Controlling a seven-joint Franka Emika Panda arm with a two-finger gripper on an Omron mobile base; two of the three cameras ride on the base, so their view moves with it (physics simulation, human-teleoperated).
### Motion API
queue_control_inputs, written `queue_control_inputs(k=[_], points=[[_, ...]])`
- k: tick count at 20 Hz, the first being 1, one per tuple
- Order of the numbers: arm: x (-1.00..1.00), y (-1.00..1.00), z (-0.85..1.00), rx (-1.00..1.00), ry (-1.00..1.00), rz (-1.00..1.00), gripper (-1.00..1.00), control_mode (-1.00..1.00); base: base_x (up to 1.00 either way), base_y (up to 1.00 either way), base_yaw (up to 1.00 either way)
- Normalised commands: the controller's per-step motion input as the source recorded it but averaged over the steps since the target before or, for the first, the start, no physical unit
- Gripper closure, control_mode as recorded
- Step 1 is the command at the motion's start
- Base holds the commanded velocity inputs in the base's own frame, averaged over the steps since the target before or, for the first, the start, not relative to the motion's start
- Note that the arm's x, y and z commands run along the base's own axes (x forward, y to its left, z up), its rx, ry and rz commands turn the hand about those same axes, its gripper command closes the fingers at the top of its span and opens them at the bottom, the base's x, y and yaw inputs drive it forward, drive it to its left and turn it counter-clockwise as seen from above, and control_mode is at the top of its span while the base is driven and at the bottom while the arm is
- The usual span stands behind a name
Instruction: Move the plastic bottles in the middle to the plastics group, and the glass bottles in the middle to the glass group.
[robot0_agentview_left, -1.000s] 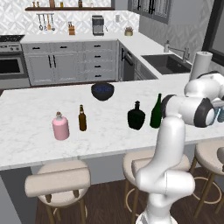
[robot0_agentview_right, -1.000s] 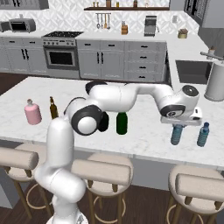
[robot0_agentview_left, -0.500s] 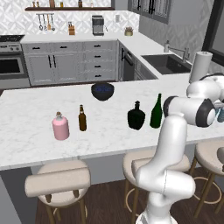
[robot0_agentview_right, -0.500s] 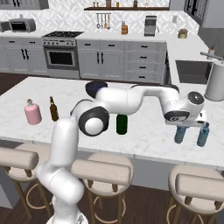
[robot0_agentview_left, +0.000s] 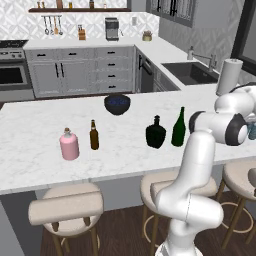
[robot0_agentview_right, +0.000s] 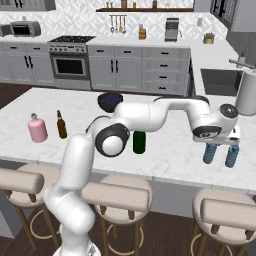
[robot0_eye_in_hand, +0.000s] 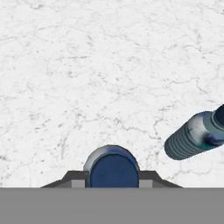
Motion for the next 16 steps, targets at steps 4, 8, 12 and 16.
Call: queue_control_inputs(k=[4, 8, 12, 16], points=[[0.0, -0.15, -0.01, 0.0, 0.0, 0.0, 1.0, -1.0, 0.0, 0.0, 0.0], [0.01, -0.12, 0.0, -0.01, 0.02, 0.0, 1.0, -1.0, 0.0, 0.0, 0.0], [0.11, 0.0, 0.0, -0.02, 0.09, 0.0, 1.0, -1.0, 0.0, 0.0, 0.0], [0.15, 0.0, -0.09, 0.0, 0.05, 0.0, 1.0, -1.0, 0.0, 0.0, 0.0]])
